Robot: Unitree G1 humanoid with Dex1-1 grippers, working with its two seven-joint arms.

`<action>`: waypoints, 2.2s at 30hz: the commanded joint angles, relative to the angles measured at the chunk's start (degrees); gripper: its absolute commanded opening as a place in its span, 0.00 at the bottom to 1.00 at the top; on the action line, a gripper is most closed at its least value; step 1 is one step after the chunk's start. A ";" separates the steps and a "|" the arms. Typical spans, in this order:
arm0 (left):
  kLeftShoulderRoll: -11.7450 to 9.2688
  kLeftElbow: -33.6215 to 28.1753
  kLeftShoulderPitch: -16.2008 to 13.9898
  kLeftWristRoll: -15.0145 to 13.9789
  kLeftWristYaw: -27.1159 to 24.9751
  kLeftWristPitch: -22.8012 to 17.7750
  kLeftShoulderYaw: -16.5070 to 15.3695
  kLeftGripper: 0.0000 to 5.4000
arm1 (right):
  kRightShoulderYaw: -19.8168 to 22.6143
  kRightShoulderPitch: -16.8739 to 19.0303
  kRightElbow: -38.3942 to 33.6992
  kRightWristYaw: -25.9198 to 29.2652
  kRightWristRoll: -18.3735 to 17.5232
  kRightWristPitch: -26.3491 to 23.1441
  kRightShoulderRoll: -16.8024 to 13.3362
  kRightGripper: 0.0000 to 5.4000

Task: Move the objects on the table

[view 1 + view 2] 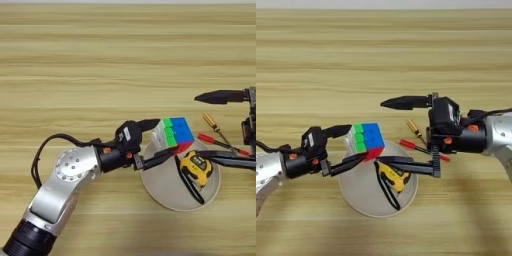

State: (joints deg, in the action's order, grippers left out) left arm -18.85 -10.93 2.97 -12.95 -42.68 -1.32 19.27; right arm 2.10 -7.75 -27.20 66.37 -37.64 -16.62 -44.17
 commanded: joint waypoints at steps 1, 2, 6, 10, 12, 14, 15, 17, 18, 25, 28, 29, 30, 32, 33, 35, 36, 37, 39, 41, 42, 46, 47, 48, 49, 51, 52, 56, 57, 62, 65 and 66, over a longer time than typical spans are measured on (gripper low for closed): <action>1.72 2.78 0.03 2.97 4.18 2.65 -1.77 0.60 | 1.72 0.75 -0.29 -3.02 -0.75 -0.16 1.81 1.00; 2.02 3.23 0.02 3.45 4.96 2.93 -1.94 0.60 | 1.88 0.86 -0.20 -3.66 -0.64 -0.14 2.14 1.00; 4.68 5.65 0.62 6.02 11.17 1.82 -3.44 0.60 | 2.45 1.23 0.28 -5.85 -0.26 0.21 3.70 1.00; 7.12 8.06 1.19 9.57 18.08 0.66 -4.98 0.60 | 3.92 2.34 -0.96 -7.03 -2.14 0.15 5.06 1.00; 7.77 9.87 1.60 12.30 21.32 0.95 -5.13 0.60 | 4.29 2.75 -1.06 -7.63 -2.37 0.24 5.61 1.00; 8.54 11.40 1.61 13.19 22.85 0.98 -5.26 0.60 | 4.36 3.09 -1.06 -8.13 -2.42 0.45 6.04 1.00; 9.04 12.04 1.61 13.20 23.48 0.83 -5.48 0.60 | 4.43 3.25 -1.10 -8.34 -2.54 0.50 6.28 1.00; 10.16 13.47 1.82 13.60 25.35 0.44 -6.15 0.60 | 4.84 3.81 -1.54 -8.50 -3.52 0.38 6.79 1.00; 10.64 14.24 2.03 13.95 26.39 0.32 -6.47 0.60 | 4.98 4.05 -1.79 -8.64 -3.79 0.36 6.95 1.00; 13.78 18.66 2.75 13.90 30.71 -3.27 -8.43 0.60 | 6.00 4.98 -3.76 -9.90 -6.40 -0.17 7.97 1.00; 15.16 20.30 2.98 13.42 32.00 -5.37 -9.41 0.60 | 6.15 4.98 -4.39 -10.53 -6.83 -0.20 8.16 1.00; 15.58 20.89 3.07 13.23 32.30 -6.01 -9.73 0.60 | 6.19 4.99 -4.47 -10.68 -6.94 -0.15 8.26 1.00; 15.83 21.37 3.20 13.13 32.44 -6.38 -9.98 0.60 | 6.14 4.95 -4.46 -10.80 -6.98 -0.11 8.34 1.00; 16.13 22.67 3.42 13.53 32.89 -6.59 -10.30 0.60 | 6.06 4.95 -4.52 -11.03 -7.07 0.02 8.39 1.00; 16.24 23.30 3.52 13.65 33.01 -6.74 -10.45 0.60 | 6.03 4.98 -4.58 -11.11 -7.10 0.07 8.39 1.00; 16.28 24.43 3.76 13.84 33.21 -6.68 -10.72 0.60 | 5.99 4.95 -4.64 -11.24 -7.10 0.12 8.41 1.00; 16.27 24.99 3.90 13.86 33.22 -6.51 -10.83 0.60 | 5.99 4.94 -4.66 -11.26 -7.10 0.14 8.43 1.00; 16.25 25.53 4.02 13.88 33.26 -6.37 -10.95 0.60 | 5.99 4.92 -4.66 -11.29 -7.10 0.15 8.45 1.00; 16.19 26.81 4.35 13.99 33.45 -6.04 -11.24 0.60 | 6.02 4.92 -4.66 -11.31 -7.11 0.19 8.49 1.00; 16.17 27.87 4.65 14.05 33.59 -5.66 -11.54 0.60 | 6.07 4.91 -4.64 -11.31 -7.13 0.23 8.52 1.00; 16.18 28.29 4.78 14.09 33.63 -5.45 -11.64 0.60 | 6.11 4.91 -4.63 -11.28 -7.21 0.22 8.52 1.00; 16.31 29.68 5.13 14.24 33.96 -4.73 -11.84 0.60 | 6.32 4.92 -4.55 -11.09 -7.47 0.16 8.41 1.00; 16.39 30.06 5.21 14.34 34.09 -4.54 -11.82 0.60 | 6.41 4.89 -4.48 -11.03 -7.51 0.13 8.33 1.00; 16.49 30.49 5.31 14.43 34.23 -4.34 -11.82 0.60 | 6.53 4.77 -4.47 -11.04 -7.62 0.05 8.24 1.00; 16.59 30.96 5.42 14.51 34.40 -4.12 -11.82 0.60 | 6.67 4.66 -4.49 -11.02 -7.76 -0.04 8.15 1.00; 16.82 31.56 5.56 14.63 34.71 -3.83 -11.80 0.60 | 6.85 4.45 -4.39 -10.94 -7.93 -0.11 8.02 1.00; 16.97 31.79 5.63 14.64 34.80 -3.70 -11.77 0.60 | 6.94 4.33 -4.24 -10.87 -8.00 -0.13 7.97 1.00; 17.34 32.23 5.44 15.27 34.59 -2.53 -10.83 0.67 | 6.56 3.91 -3.74 -10.41 -7.72 -0.31 7.81 1.00; 17.41 32.26 5.37 15.49 34.60 -2.26 -10.60 0.70 | 6.54 3.81 -3.63 -10.33 -7.68 -0.34 7.74 1.00; 17.78 32.20 5.27 15.59 34.65 -1.33 -10.50 0.78 | 6.62 3.32 -3.28 -10.03 -7.93 -0.56 7.58 1.00; 17.77 31.64 5.25 15.42 34.76 -0.41 -10.74 0.86 | 6.37 2.94 -2.95 -10.13 -7.88 -0.63 7.81 1.00; 17.84 31.27 5.20 15.17 34.77 -0.14 -10.96 0.87 | 6.35 2.89 -2.89 -10.23 -8.01 -0.74 7.92 1.00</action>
State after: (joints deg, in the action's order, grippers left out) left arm -1.08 20.90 8.19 2.07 -8.07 -2.32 8.69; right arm 8.37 -3.89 -30.34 55.81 -45.14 -16.81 -35.89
